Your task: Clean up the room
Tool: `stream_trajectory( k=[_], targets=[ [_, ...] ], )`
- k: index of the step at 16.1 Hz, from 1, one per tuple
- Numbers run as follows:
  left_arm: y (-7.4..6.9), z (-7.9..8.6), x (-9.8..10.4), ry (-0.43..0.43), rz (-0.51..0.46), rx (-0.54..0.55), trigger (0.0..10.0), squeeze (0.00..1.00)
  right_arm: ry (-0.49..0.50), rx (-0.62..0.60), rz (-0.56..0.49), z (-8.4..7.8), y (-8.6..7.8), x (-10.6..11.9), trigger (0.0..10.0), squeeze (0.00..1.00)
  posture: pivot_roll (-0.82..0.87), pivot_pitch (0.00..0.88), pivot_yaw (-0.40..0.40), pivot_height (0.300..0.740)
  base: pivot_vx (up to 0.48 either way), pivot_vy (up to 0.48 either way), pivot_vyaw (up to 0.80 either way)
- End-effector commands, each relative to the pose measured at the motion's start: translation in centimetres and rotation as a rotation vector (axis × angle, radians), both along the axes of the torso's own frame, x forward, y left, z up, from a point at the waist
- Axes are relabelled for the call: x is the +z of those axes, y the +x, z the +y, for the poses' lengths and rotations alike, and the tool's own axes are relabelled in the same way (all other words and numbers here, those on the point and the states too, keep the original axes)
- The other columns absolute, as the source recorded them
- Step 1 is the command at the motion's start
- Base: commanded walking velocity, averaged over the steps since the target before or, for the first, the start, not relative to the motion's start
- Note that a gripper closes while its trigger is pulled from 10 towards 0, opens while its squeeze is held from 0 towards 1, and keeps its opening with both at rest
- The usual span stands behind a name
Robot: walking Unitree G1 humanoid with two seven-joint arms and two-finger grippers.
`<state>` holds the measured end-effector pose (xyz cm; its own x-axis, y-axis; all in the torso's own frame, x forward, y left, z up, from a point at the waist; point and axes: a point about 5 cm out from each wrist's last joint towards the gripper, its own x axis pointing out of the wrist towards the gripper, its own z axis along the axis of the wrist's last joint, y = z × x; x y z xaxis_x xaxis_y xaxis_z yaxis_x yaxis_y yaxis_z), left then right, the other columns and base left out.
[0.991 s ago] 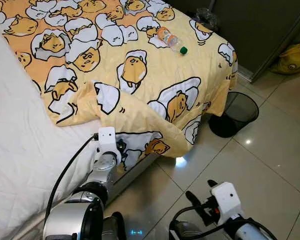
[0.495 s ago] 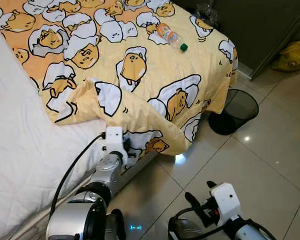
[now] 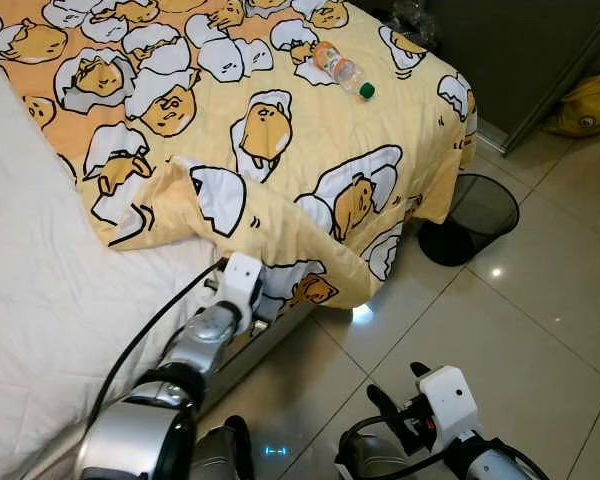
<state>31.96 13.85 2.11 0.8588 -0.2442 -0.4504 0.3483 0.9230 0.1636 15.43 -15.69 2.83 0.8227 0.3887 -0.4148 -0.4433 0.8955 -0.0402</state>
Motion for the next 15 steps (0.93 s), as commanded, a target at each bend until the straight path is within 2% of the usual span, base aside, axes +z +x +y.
stream_trajectory(
  k=[1,3,4,6,9,12,15],
  targets=[
    [-1.0,0.2,-1.0,0.035,0.032,-0.059,10.0,0.00,0.000,-0.005,0.030,-0.1,-0.5,-0.4,10.0,0.00,-0.28,0.226,-0.021,0.740,0.000,0.000,0.00],
    [-1.4,0.2,-1.1,0.030,0.024,-0.121,10.0,0.00,0.002,0.001,0.033,0.1,-0.5,-0.5,10.0,0.00,-0.28,0.224,-0.021,0.740,0.000,0.000,0.00],
    [-1.9,0.2,-1.4,0.059,0.028,-0.215,10.0,0.00,0.004,0.007,0.032,0.3,-0.3,-0.5,10.0,0.00,-0.27,0.221,-0.020,0.740,0.000,0.000,0.00],
    [-2.9,0.5,-2.1,0.131,0.039,-0.331,10.0,0.00,0.005,0.016,0.033,0.4,-0.2,-0.6,10.0,0.00,-0.26,0.213,-0.020,0.740,0.000,0.000,0.00],
    [-2.8,1.0,-1.8,0.094,0.015,-0.317,10.0,0.00,0.005,0.022,0.034,0.4,0.0,-0.7,10.0,0.00,-0.25,0.201,-0.021,0.740,0.000,0.000,0.00],
    [-3.3,1.2,-2.0,0.081,0.018,-0.362,10.0,0.00,0.006,0.035,0.035,0.6,0.1,-0.7,10.0,0.00,-0.25,0.195,-0.020,0.740,0.000,-0.480,0.00],
    [-5.1,2.3,-3.3,0.112,0.076,-0.390,10.0,0.00,0.002,0.040,0.040,0.5,0.0,-0.8,10.0,0.00,-0.25,0.190,-0.018,0.740,0.000,-0.480,0.00]
  ],
)
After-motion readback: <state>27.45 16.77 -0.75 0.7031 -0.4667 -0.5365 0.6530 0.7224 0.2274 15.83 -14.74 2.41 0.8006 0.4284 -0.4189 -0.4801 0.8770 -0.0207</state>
